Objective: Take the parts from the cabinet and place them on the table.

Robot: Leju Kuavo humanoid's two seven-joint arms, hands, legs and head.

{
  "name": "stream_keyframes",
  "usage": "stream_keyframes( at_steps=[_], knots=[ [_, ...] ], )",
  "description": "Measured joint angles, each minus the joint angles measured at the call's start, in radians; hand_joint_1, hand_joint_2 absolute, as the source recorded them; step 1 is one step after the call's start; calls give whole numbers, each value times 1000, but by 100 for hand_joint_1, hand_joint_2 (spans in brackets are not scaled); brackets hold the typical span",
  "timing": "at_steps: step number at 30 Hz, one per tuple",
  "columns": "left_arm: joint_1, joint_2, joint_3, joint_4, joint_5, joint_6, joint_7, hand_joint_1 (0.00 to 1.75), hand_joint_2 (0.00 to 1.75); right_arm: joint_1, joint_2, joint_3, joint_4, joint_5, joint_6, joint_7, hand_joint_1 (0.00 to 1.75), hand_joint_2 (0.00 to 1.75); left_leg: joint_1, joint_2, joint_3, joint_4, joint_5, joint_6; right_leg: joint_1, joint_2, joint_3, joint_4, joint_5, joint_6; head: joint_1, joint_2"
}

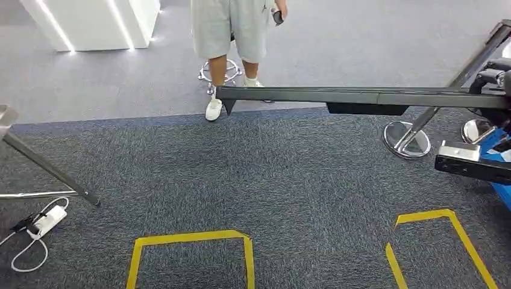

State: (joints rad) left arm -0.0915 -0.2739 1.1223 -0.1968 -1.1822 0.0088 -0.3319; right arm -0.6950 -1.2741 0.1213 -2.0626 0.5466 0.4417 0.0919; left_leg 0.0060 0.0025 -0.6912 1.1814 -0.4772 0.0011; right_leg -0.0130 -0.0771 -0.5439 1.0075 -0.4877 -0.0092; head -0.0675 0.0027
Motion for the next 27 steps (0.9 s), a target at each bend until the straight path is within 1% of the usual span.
stream_keyframes(
  at_steps=[1, 2, 3, 4, 6, 7, 8, 9, 10, 11, 12, 13, 14, 15, 16, 17, 18, 20, 21, 22, 23, 24, 25, 26, 27],
  knots=[
    [0, 0, 0, 0, -2, 0, 1, 0, 175, 5, -2, -11, -1, -2, 2, -3, 175, 175, -1, 23, 51, -90, 36, 4, 0, -11, 2, 4, -4, 4, 0, 0],
    [0, 0, 0, 0, -3, 0, 3, 0, 175, 9, -4, -19, -2, -2, 3, -6, 175, 175, -7, 69, 75, -143, 29, 7, 3, -20, 0, 8, -9, 9, 0, 0],
    [-1, 0, 0, 0, -5, -1, 6, 0, 175, 14, -6, -28, -3, -2, 4, -6, 175, 175, -14, 67, 81, -154, 32, 15, 11, -27, -4, 16, -13, 16, 1, 0],
    [-1, 0, 0, 0, -6, -4, 6, 0, 175, 23, -7, -37, -3, -1, 3, -6, 175, 175, -14, 55, 76, -151, 32, 20, 10, -36, -2, 14, -12, 18, 0, 0],
    [0, 0, 0, 0, -11, -10, 2, 0, 175, 62, -7, -59, -3, 0, 0, -6, 175, 175, -16, 31, 74, -155, 35, 28, 9, -61, 5, 9, -14, 26, 0, 0],
    [0, 0, 0, 0, -11, -10, -3, 0, 175, 90, -7, -75, -5, 3, 0, -8, 175, 175, -7, 21, 85, -170, 43, 39, 5, -56, 6, 11, -24, 33, 1, 0],
    [0, -1, 0, 0, -11, -10, -5, 0, 175, 121, -7, -98, -6, 5, 0, -10, 175, 175, -8, 10, 86, -174, 45, 42, -1, 3, 2, 32, -41, 36, 2, 0],
    [-1, -1, 0, 0, -12, -10, -6, 0, 175, 148, -8, -134, -12, 8, 1, -20, 175, 175, -7, 5, 86, -175, 46, 47, -4, 44, -25, 85, -75, 36, 3, 0],
    [-2, -1, 0, 0, -12, -8, -6, 0, 175, 177, -7, -163, -16, 11, 2, -25, 175, 175, -8, -9, 85, -175, 48, 50, -3, 65, -68, 169, -114, 38, 4, 0],
    [-2, -1, 0, 0, -14, -5, -4, 0, 175, 202, -6, -190, -22, 15, 3, -28, 175, 175, -9, -21, 85, -175, 47, 51, -4, 72, -108, 245, -142, 41, 4, 0],
    [-2, -1, 0, 0, -14, -2, -1, 0, 175, 223, -4, -210, -27, 16, 5, -31, 175, 175, -10, -33, 85, -173, 47, 51, -5, 74, -138, 298, -151, 42, 3, 0],
    [-1, 0, 0, 0, -15, 1, 1, 0, 175, 239, -3, -229, -31, 16, 7, -33, 175, 175, -10, -45, 85, -170, 47, 51, -7, 74, -145, 301, -134, 44, 4, 0],
    [-1, 0, 0, 0, -15, 3, 4, 0, 175, 249, -3, -245, -34, 14, 12, -34, 175, 175, -10, -58, 85, -167, 46, 51, -10, 75, -132, 264, -98, 44, 4, 0],
    [-1, 0, 0, 0, -14, 3, 7, 0, 175, 256, -5, -263, -37, 8, 21, -36, 175, 175, -9, -71, 85, -162, 43, 49, -14, 79, -99, 186, -45, 45, 4, 0],
    [-1, 0, 0, 0, -14, 3, 8, 0, 175, 260, -9, -277, -40, 0, 27, -38, 175, 175, -9, -84, 85, -156, 40, 45, -21, 98, -60, 97, 4, 48, 4, 0],
    [0, 0, 0, 0, -13, 3, 10, 0, 175, 262, -11, -288, -42, -8, 32, -39, 175, 175, -8, -93, 80, -152, 38, 42, -29, 146, -42, 57, -1, 51, 4, 0],
    [-3, 0, 1, 0, -13, 3, 13, 0, 175, 262, -14, -297, -44, -14, 36, -39, 175, 175, -13, -105, 68, -139, 38, 37, -24, 157, -38, 35, -3, 49, 4, 0],
    [-1, 1, 1, 0, -13, 3, 17, 0, 175, 261, -20, -306, -50, -24, 38, -38, 175, 175, -9, -123, 60, -146, 44, 28, -19, 138, -44, 45, -6, 41, 3, 0],
    [0, 1, 2, 0, -13, 3, 17, 0, 175, 260, -22, -306, -50, -24, 40, -37, 175, 175, -6, -136, 59, -146, 48, 22, -17, 126, -44, 45, -4, 36, 2, 0],
    [2, 1, 4, 0, -13, 3, 18, 0, 175, 260, -23, -305, -50, -24, 41, -37, 175, 175, -10, -140, 50, -143, 45, 17, -25, 112, -40, 36, 1, 27, 2, 0],
    [1, 1, 4, 0, -13, 3, 18, 0, 175, 260, -27, -306, -51, -24, 41, -37, 175, 175, -14, -82, 45, -119, 26, 14, -22, 100, -37, 33, 3, 22, 2, 0],
    [1, 1, 4, 0, -13, 3, 18, 0, 175, 259, -32, -307, -52, -24, 41, -37, 175, 175, -13, -41, 26, -72, -9, 10, -18, 90, -37, 33, 3, 11, 2, 0],
    [0, 1, 4, 0, -13, 3, 18, 0, 175, 258, -34, -307, -52, -24, 41, -36, 175, 175, -11, -22, -6, 0, -50, 7, -13, 76, -37, 33, 3, 8, 2, 0],
    [0, 1, 5, 0, -13, 3, 18, 0, 175, 258, -37, -308, -53, -24, 41, -36, 175, 175, -9, -14, -43, 82, -89, 6, -9, 63, -36, 33, 2, 5, 2, 0],
    [0, 1, 5, 0, -13, 3, 18, 0, 175, 258, -38, -307, -53, -25, 42, -36, 175, 175, -8, -11, -72, 148, -112, 6, -6, 50, -37, 34, 1, 5, 2, 0]
  ],
)
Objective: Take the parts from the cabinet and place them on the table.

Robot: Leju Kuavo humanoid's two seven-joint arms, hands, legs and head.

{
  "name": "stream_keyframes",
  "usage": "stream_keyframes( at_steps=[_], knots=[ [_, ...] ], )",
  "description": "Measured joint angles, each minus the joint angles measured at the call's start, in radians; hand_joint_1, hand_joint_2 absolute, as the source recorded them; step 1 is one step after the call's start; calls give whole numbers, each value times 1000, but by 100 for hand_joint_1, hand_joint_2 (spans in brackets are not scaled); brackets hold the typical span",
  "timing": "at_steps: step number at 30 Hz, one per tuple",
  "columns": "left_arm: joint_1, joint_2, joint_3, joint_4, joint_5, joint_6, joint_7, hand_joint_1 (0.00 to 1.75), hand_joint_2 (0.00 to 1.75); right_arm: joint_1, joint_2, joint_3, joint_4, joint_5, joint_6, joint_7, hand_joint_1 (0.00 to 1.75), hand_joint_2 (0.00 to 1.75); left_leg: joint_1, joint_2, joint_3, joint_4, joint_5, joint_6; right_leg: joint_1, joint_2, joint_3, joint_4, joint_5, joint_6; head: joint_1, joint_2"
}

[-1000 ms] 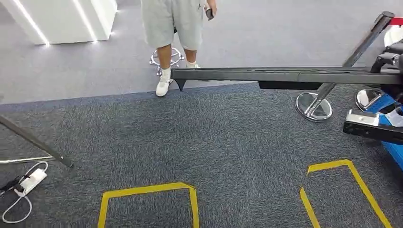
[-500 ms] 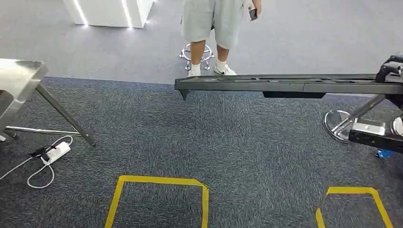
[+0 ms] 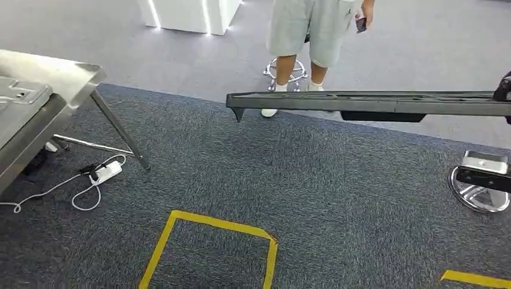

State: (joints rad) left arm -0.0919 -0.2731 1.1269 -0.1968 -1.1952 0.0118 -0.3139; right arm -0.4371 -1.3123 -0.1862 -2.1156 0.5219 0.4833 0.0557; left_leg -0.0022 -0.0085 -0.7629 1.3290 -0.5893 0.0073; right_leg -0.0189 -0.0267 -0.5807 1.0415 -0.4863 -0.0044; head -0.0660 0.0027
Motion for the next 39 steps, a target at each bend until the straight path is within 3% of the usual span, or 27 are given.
stream_keyframes(
  at_steps=[1, 2, 4, 5, 6, 10, 11, 12, 13, 15, 16, 18, 19, 20, 21, 22, 25, 26, 27, 28, 30, 31, 33, 35, 36, 37, 39],
  knots=[
    [0, 0, 0, 0, 0, 0, 0, 0, 175, 0, 0, 0, 0, 0, 0, 0, 175, 175, 0, 1, -7, 20, 2, 0, 3, -13, 0, 1, -1, -1, 0, 0],
    [0, 0, 0, 0, 0, 0, 0, 0, 175, 0, 0, 0, -1, 0, 0, 0, 175, 175, 0, 1, 11, -11, 27, 2, 4, -26, 1, 1, -1, -2, 0, 0],
    [0, 0, 0, 0, 0, 0, 0, 0, 175, 0, -2, 0, -2, 0, 0, 0, 175, 175, -2, 17, 104, -177, 106, 10, 6, -47, 5, 1, -3, -2, 0, 0],
    [0, 0, 0, 0, 0, -1, 0, 0, 175, 0, -4, 0, -3, 0, 0, 0, 175, 175, -6, 50, 152, -261, 133, 17, 7, -56, 8, 1, -5, 0, 0, 0],
    [-1, 0, 0, 0, 0, -3, -1, 0, 175, -2, -8, 0, -3, -1, 0, 0, 175, 175, -20, 79, 165, -290, 122, 22, 14, -65, 6, 4, -8, 4, 0, 0],
    [0, 0, 1, 0, 2, -11, -11, 0, 175, -17, -19, 3, -3, -27, 10, 1, 175, 175, -22, 31, 161, -310, 139, 45, 8, -101, 12, -4, -6, 22, 1, 0],
    [2, 0, 1, 0, 2, -11, -12, 0, 175, -22, -26, 6, -2, -31, 11, 2, 175, 175, -16, 23, 172, -324, 147, 50, 0, -70, 12, 7, -18, 27, 1, 0],
    [0, 0, 1, 0, 0, -11, -13, 0, 175, -54, -28, 17, -1, -26, 19, 3, 175, 175, -15, 15, 172, -329, 152, 54, -3, -20, -4, 41, -43, 28, 1, 0],
    [-2, 0, 1, 0, -3, -10, -11, 0, 175, -102, -24, 41, 2, -11, 29, 4, 175, 175, -15, 8, 169, -329, 154, 56, -2, 6, -39, 108, -81, 30, 4, 0],
    [-4, 0, 2, 0, -10, -5, 0, 0, 175, -178, -10, 115, 11, 22, 38, 5, 175, 175, -15, -11, 169, -328, 154, 56, -5, 22, -110, 256, -139, 37, 3, 0],
    [-4, 0, 1, 0, -12, -3, 4, 0, 175, -197, -3, 153, 17, 29, 39, 8, 175, 175, -15, -22, 169, -326, 154, 56, -7, 22, -125, 285, -136, 41, 3, 0],
    [-3, 0, 2, 0, -14, -3, 9, 0, 175, -222, 0, 213, 22, 33, 37, 16, 175, 175, -12, -47, 169, -318, 153, 55, -16, 23, -95, 213, -69, 46, 3, 0],
    [-3, 0, 2, 0, -18, -3, 10, 0, 175, -230, 0, 225, 25, 33, 35, 19, 175, 175, -10, -60, 169, -311, 150, 51, -21, 30, -58, 133, -23, 49, 3, 0],
    [-3, 0, 2, 0, -19, -3, 11, 0, 175, -240, 0, 235, 28, 30, 32, 21, 175, 175, -7, -74, 167, -303, 146, 45, -29, 59, -17, 44, 14, 54, 3, 0],
    [0, 0, 2, 0, -20, -5, 11, 0, 175, -239, 2, 240, 30, 22, 27, 23, 175, 175, -10, -86, 152, -298, 144, 37, -33, 108, -8, 36, -9, 57, 4, 0],
    [-5, 1, 2, 0, -21, -7, 10, 0, 175, -238, -7, 244, 31, 14, 21, 23, 175, 175, -8, -98, 144, -280, 146, 34, -29, 118, -10, 15, -9, 49, 0, 0],
    [0, 1, 2, 0, -22, -9, 3, 0, 175, -197, -13, 241, 32, -7, -2, 29, 175, 175, -4, -136, 130, -285, 157, 18, -24, 77, -13, 20, -6, 36, 2, 0],
    [0, 1, 2, 0, -22, -10, -1, 0, 175, -165, -22, 225, 31, -15, -6, 31, 175, 175, -3, -107, 125, -275, 145, 15, -26, 61, -8, 13, -3, 28, 1, 0],
    [0, 1, 2, 0, -22, -8, -3, 0, 175, -126, -27, 200, 31, -18, -7, 31, 175, 175, -8, -51, 112, -242, 119, 10, -22, 49, -5, 12, -3, 21, -1, 0],
    [0, 1, 2, 0, -21, -4, -2, 0, 175, -92, -33, 167, 31, -18, -6, 29, 175, 175, -6, -23, 84, -181, 84, 6, -17, 35, -6, 11, -3, 10, -1, 0],
    [-1, 1, 2, 0, -21, 9, 8, 0, 175, -32, -32, 97, 21, -12, -2, 13, 175, 175, -3, -3, 14, -28, 16, 6, -10, 6, -7, 12, -4, 8, -1, 0],
    [0, 1, 2, 0, -23, 15, 14, 0, 175, -5, -31, 67, 16, -12, -1, 9, 175, 175, -3, -1, -7, 19, 6, 6, -8, -9, -7, 12, -5, 6, -1, 0],
    [0, 2, 3, 0, -29, 21, 23, 0, 175, 32, -26, 33, 9, -6, -1, 5, 175, 175, -4, 2, 24, -35, 52, 12, -5, -32, -5, 12, -6, 5, -1, 0],
    [0, 3, 3, 0, -29, 25, 26, 0, 175, 58, -24, 9, 5, 2, -1, 3, 175, 175, -8, 22, 115, -201, 129, 24, -3, -52, 2, 12, -10, 5, -1, 0],
    [0, 3, 3, 0, -29, 27, 27, 0, 175, 69, -24, -2, 3, 4, -1, 3, 175, 175, -19, 68, 146, -268, 130, 32, -3, -63, 4, 11, -12, 7, -1, 0],
    [-2, 3, 3, 0, -29, 27, 28, 0, 175, 76, -23, -12, 3, 5, -1, 2, 175, 175, -28, 72, 159, -292, 126, 34, 3, -71, 2, 14, -14, 11, -1, 0],
    [-1, 4, 3, 0, -29, 27, 30, 0, 175, 90, -20, -20, 2, 5, -1, 2, 175, 175, -28, 52, 153, -291, 129, 41, 3, -92, 5, 6, -11, 18, 0, 0]
  ],
)
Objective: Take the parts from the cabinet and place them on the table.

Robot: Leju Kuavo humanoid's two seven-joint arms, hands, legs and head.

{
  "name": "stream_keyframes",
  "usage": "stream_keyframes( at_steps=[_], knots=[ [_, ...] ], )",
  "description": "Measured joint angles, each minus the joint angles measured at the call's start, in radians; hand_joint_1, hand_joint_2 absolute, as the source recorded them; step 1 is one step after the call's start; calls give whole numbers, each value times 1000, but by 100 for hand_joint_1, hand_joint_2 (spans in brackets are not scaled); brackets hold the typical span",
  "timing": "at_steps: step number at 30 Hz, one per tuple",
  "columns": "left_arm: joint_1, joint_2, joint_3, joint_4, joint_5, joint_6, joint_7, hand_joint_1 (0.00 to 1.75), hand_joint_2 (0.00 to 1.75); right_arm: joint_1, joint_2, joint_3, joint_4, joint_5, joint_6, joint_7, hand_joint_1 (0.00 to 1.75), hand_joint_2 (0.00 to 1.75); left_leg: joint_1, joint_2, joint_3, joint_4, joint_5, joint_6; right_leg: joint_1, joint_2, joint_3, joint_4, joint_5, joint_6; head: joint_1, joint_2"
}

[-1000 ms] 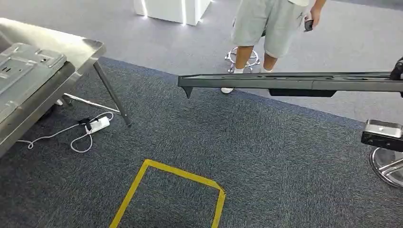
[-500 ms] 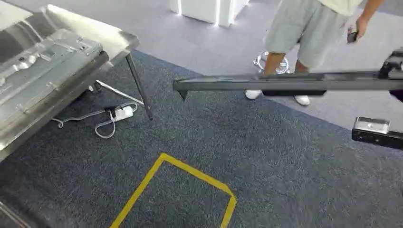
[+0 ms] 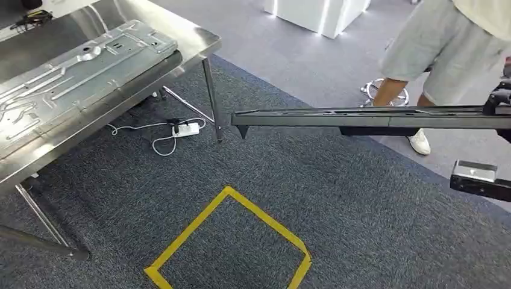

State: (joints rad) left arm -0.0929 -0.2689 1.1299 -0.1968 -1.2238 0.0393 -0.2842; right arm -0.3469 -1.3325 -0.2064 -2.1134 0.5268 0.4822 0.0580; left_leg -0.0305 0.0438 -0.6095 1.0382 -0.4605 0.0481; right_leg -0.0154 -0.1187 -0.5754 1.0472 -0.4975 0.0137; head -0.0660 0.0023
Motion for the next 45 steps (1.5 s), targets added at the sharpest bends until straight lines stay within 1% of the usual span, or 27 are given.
stream_keyframes(
  at_steps=[2, 4, 6, 7, 9, 11, 13, 17, 19, 21, 23, 24, 26, 27, 28, 32, 33, 34, 35, 37, 38, 39, 41, 42, 43, 44, 45],
  knots=[
    [1, 1, 0, 0, 0, 0, 1, 0, 175, 7, -1, -4, 0, 0, 0, 0, 175, 175, 8, -19, 16, -27, 15, 16, -1, -7, 10, 3, -8, 12, -1, 0],
    [2, 1, 0, 0, 0, 0, 1, 0, 175, 12, 2, -13, 0, 0, 0, 0, 175, 175, 12, -35, 23, -36, 20, 21, -8, 87, -20, 79, -58, 14, 2, 0],
    [-1, 0, 0, 0, 0, 0, 2, 0, 175, 15, 5, -17, -1, 0, 0, -1, 175, 175, 12, -56, 22, -36, 20, 23, -9, 114, -91, 219, -124, 20, 2, 0],
    [-1, 1, 0, 0, 0, 0, 1, 0, 175, 20, 7, -16, -2, 0, -1, -2, 175, 175, 11, -67, 22, -34, 20, 23, -10, 115, -117, 268, -136, 23, 2, 0],
    [-1, 1, 0, 0, 0, 1, 4, 0, 175, 24, 10, -16, -2, 11, -3, -4, 175, 175, 13, -93, 22, -28, 18, 21, -17, 116, -110, 238, -86, 29, 2, 0],
    [0, 1, 0, 0, -6, 2, 7, 0, 175, 23, 10, -16, -2, 21, -5, -6, 175, 175, 17, -118, 22, -12, 9, 12, -29, 130, -36, 73, 12, 38, 2, 0],
    [-2, 3, 0, 0, -10, 5, 10, 0, 175, 15, 20, -7, -2, 25, -10, -5, 175, 175, 14, -139, 3, 11, 2, 0, -31, 197, -13, 13, -2, 38, 3, 0],
    [2, 5, 0, 0, -11, 2, -21, 0, 175, 12, 25, 11, -3, 35, -11, -6, 175, 175, 18, -177, -18, 6, 12, -21, -32, 148, -18, 18, 4, 6, 1, 0],
    [1, 3, 0, 0, -11, 1, -27, 0, 175, 9, 24, 15, -3, 36, -11, -6, 175, 175, 15, -87, -39, 65, -28, -30, -25, 128, -16, 15, 6, -8, -2, 0],
    [0, 3, 0, 0, -10, 0, -30, 0, 175, 5, 23, 15, -3, 36, -11, -6, 175, 175, 24, -61, -105, 200, -93, -35, -18, 102, -16, 15, 4, -18, -2, 0],
    [-1, 3, 0, 0, -10, 0, -30, 0, 175, 4, 24, 16, -3, 36, -11, -7, 175, 175, 27, -58, -146, 280, -110, -35, -13, 76, -15, 15, 2, -21, -2, 0],
    [0, 3, 1, 0, -8, -1, -29, 0, 175, 4, 25, 16, -3, 36, -10, -8, 175, 175, 27, -58, -137, 259, -86, -34, -12, 64, -14, 15, 1, -22, -2, 0],
    [1, 4, 2, 0, -7, -1, -29, 0, 175, 5, 28, 16, -3, 35, -10, -9, 175, 175, 23, -45, -67, 121, -3, -23, -7, 43, -8, 15, -2, -23, -2, 0],
    [1, 4, 5, 0, -7, -1, -26, 0, 175, 5, 28, 16, -3, 35, -10, -11, 175, 175, 16, -20, -25, 43, 29, -11, -5, 35, -3, 15, -5, -23, -2, 0],
    [0, 5, 6, 0, -7, -1, -22, 0, 175, 6, 28, 14, -3, 37, -9, -11, 175, 175, 2, 22, -10, 19, 7, -3, -4, 24, -1, 12, -7, -21, -2, 0],
    [0, 5, 7, 0, -11, -3, -21, 0, 175, 48, 24, 21, -10, -33, 33, 0, 175, 175, -4, -10, 5, -22, 18, 15, -4, -20, 18, -6, -3, -2, -3, 0],
    [3, 4, 7, 0, -12, -3, -20, 0, 175, 40, 4, 30, -9, -74, 42, 11, 175, 175, 10, -18, 24, -47, 32, 14, -9, 4, 21, 0, -13, 2, -2, 0],
    [3, 4, 8, 0, -13, -3, -20, 0, 175, -2, -19, 49, -9, -128, 55, 22, 175, 175, 9, -30, 26, -56, 37, 16, -12, 63, 7, 27, -32, 4, 0, 0],
    [1, 4, 8, 0, -15, -5, -21, 0, 175, -40, -51, 72, -9, -191, 73, 34, 175, 175, 9, -34, 24, -56, 39, 19, -12, 94, -23, 83, -67, 3, 0, 0],
    [-2, 4, 8, 0, -21, -13, -26, 0, 175, -61, -137, 109, -11, -376, 87, 73, 175, 175, 12, -57, 23, -53, 38, 21, -16, 115, -94, 229, -129, 10, 0, 0],
    [-3, 5, 8, 0, -23, -18, -31, 0, 175, 16, -223, 101, -9, -529, 39, 108, 175, 175, 14, -69, 22, -49, 37, 20, -20, 116, -115, 272, -134, 17, -1, 0],
    [-3, 5, 8, 0, -25, -20, -31, 0, 175, 145, -325, 71, 6, -650, -29, 135, 175, 175, 18, -85, 24, -42, 33, 17, -26, 116, -113, 266, -112, 24, 0, 0],
    [-1, 5, 8, 0, -25, -22, -30, 0, 175, 274, -495, -35, 39, -806, -5, 201, 175, 175, 30, -104, 18, -14, 19, -2, -41, 124, -64, 150, -27, 41, 0, 0],
    [-1, 5, 8, 0, -25, -24, -30, 0, 175, 303, -543, -108, 53, -848, 39, 225, 175, 175, 33, -112, 9, 6, 10, -13, -54, 147, -32, 75, 10, 54, 0, 0],
    [-2, 11, 10, -1, -25, -25, -30, 0, 175, 345, -572, -177, 63, -876, 78, 246, 175, 175, 32, -120, -5, 21, 1, -24, -55, 198, -29, 59, -20, 67, 0, 0],
    [-7, 11, 13, -1, -25, -27, -29, 0, 175, 381, -624, -238, 71, -891, 113, 270, 175, 175, 32, -125, -20, 40, -6, -31, -49, 188, -33, 55, -12, 41, -3, 0],
    [-6, 12, 14, -1, -24, -29, -30, 0, 175, 424, -655, -274, 77, -895, 116, 277, 175, 175, 31, -127, -22, 33, -2, -36, -46, 179, -35, 57, -12, 31, -3, 0]
  ],
)
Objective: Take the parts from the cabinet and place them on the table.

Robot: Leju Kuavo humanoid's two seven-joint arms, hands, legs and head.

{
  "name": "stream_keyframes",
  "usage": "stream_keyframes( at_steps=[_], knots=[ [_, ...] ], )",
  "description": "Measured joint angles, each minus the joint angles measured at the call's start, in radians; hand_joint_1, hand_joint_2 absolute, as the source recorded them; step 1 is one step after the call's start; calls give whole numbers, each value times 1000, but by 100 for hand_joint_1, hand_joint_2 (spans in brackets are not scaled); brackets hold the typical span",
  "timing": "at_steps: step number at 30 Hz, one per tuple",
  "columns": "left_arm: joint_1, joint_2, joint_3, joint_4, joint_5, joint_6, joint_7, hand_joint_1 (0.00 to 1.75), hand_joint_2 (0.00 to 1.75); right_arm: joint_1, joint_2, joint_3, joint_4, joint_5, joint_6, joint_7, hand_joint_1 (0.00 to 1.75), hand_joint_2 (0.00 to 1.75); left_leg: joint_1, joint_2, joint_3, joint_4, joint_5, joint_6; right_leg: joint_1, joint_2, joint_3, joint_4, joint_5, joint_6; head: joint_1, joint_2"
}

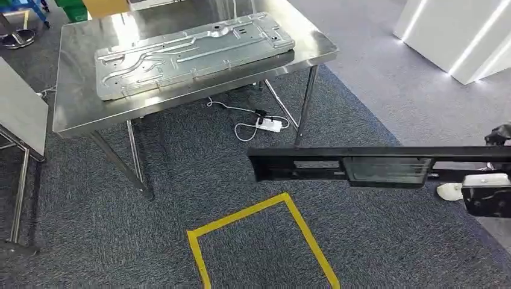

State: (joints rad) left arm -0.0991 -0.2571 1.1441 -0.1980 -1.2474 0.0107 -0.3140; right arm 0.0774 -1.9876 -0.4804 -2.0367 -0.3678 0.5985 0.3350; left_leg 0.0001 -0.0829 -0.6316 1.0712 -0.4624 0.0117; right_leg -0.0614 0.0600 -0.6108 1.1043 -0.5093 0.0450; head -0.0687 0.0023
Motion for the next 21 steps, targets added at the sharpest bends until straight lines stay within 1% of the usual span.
stream_keyframes(
  at_steps=[1, 2, 3, 4, 5, 6, 7, 8, 9, 10, 11, 12, 13, 14, 15, 16, 17, 18, 19, 20, 21],
  knots=[
    [1, 0, 2, 0, 2, 0, 0, 0, 175, 24, -30, -32, 6, 1, -1, 2, 175, 175, 2, -7, 0, -5, 4, -3, 1, -6, -3, 1, 1, -7, 0, 0],
    [4, 0, 3, 0, 4, 0, 0, 0, 175, 36, -49, -55, 15, 5, -5, -1, 175, 175, 5, -15, -3, -7, 8, -7, 2, -17, -3, 0, 4, -15, 0, 0],
    [4, 0, 4, 0, 6, 0, 0, 0, 175, 44, -65, -72, 18, 14, -10, -8, 175, 175, 8, -7, -4, 0, 7, -10, 1, -30, -4, -4, 8, -25, 0, 0],
    [4, 0, 6, 0, 8, 0, 0, 0, 175, 55, -84, -87, 22, 19, -18, -12, 175, 175, 4, 35, -13, 26, -16, -12, 3, -37, -2, -6, 9, -29, -3, 0],
    [3, 0, 9, 0, 10, 0, 0, 0, 175, 62, -100, -101, 27, 19, -20, -16, 175, 175, 4, 59, -38, 82, -56, -14, 7, -49, -2, -7, 10, -34, -2, 0],
    [3, 0, 10, 0, 10, 0, 0, 0, 175, 65, -100, -112, 27, 20, -20, -16, 175, 175, 5, 71, -73, 158, -99, -14, 13, -61, -3, -8, 11, -35, -3, 0],
    [2, 0, 10, 0, 10, 0, 0, 0, 175, 69, -100, -121, 29, 22, -20, -16, 175, 175, 5, 75, -108, 234, -135, -12, 18, -75, -5, -8, 10, -36, -2, 0],
    [2, 0, 10, 0, 10, 0, 0, 0, 175, 75, -101, -125, 32, 23, -22, -16, 175, 175, 3, 76, -130, 284, -151, -9, 22, -87, -5, -8, 9, -37, -3, 0],
    [4, 0, 11, 0, 10, 0, 0, 0, 175, 83, -101, -129, 33, 24, -22, -16, 175, 175, 2, 76, -131, 293, -143, -5, 25, -99, -3, -8, 8, -39, -2, 0],
    [5, 0, 11, 0, 10, 0, 0, 0, 175, 86, -101, -132, 34, 26, -22, -16, 175, 175, 0, 77, -113, 259, -114, 1, 29, -111, 0, -8, 7, -41, -3, 0],
    [6, 0, 11, 0, 10, 0, 0, 0, 175, 88, -101, -136, 34, 29, -24, -16, 175, 175, -5, 81, -71, 183, -67, 12, 34, -124, 6, -9, 4, -44, -2, 0],
    [6, 1, 11, 0, 11, 0, 0, 0, 175, 89, -101, -141, 35, 36, -31, -21, 175, 175, -12, 94, -26, 96, -23, 27, 38, -133, 12, -10, 1, -44, -2, 0],
    [6, 1, 12, 0, 11, 0, 0, 0, 175, 92, -101, -147, 39, 47, -45, -39, 175, 175, -22, 108, 9, 15, -7, 48, 35, -138, 15, -15, -1, -43, -2, 0],
    [6, 7, 13, -1, 13, 0, 0, 0, 175, 91, -98, -145, 43, 54, -61, -53, 175, 175, -25, 118, 24, 0, -16, 56, 44, -149, 15, -16, -1, -40, -2, 0],
    [6, 6, 15, -1, 13, 1, 0, 0, 175, 92, -98, -143, 45, 53, -71, -61, 175, 175, -26, 115, 25, -7, -12, 56, 37, -151, 15, -23, 4, -33, -3, 0],
    [7, 6, 16, -1, 13, 1, 0, 0, 175, 95, -99, -140, 48, 50, -78, -67, 175, 175, -30, 111, 24, -13, -10, 57, 34, -157, 19, -29, 6, -29, -1, 0],
    [9, 6, 18, -1, 13, 0, 0, 0, 175, 95, -99, -136, 48, 53, -83, -74, 175, 175, -30, 108, 26, -20, -8, 60, 35, -161, 24, -38, 10, -24, -4, 0],
    [10, 6, 19, -1, 13, 0, -2, 0, 175, 96, -100, -134, 50, 71, -90, -78, 175, 175, -22, 106, 46, -49, 4, 60, 43, -161, 33, -46, 9, -19, -4, 0],
    [12, 5, 19, -1, 12, 1, -3, 0, 175, 96, -98, -132, 52, 86, -100, -83, 175, 175, -16, 103, 60, -70, 12, 55, 35, -124, 35, -31, 1, -18, -1, 0],
    [11, 5, 19, -1, 12, 2, -3, 0, 175, 94, -98, -128, 55, 99, -111, -89, 175, 175, -15, 103, 66, -79, 14, 59, 35, -92, 15, 8, -28, -18, -2, 0],
    [9, 5, 19, -1, 12, 4, -3, 0, 175, 95, -98, -125, 59, 116, -123, -96, 175, 175, -15, 102, 67, -79, 14, 59, 36, -72, -21, 75, -61, -16, 0, 0]
  ],
)
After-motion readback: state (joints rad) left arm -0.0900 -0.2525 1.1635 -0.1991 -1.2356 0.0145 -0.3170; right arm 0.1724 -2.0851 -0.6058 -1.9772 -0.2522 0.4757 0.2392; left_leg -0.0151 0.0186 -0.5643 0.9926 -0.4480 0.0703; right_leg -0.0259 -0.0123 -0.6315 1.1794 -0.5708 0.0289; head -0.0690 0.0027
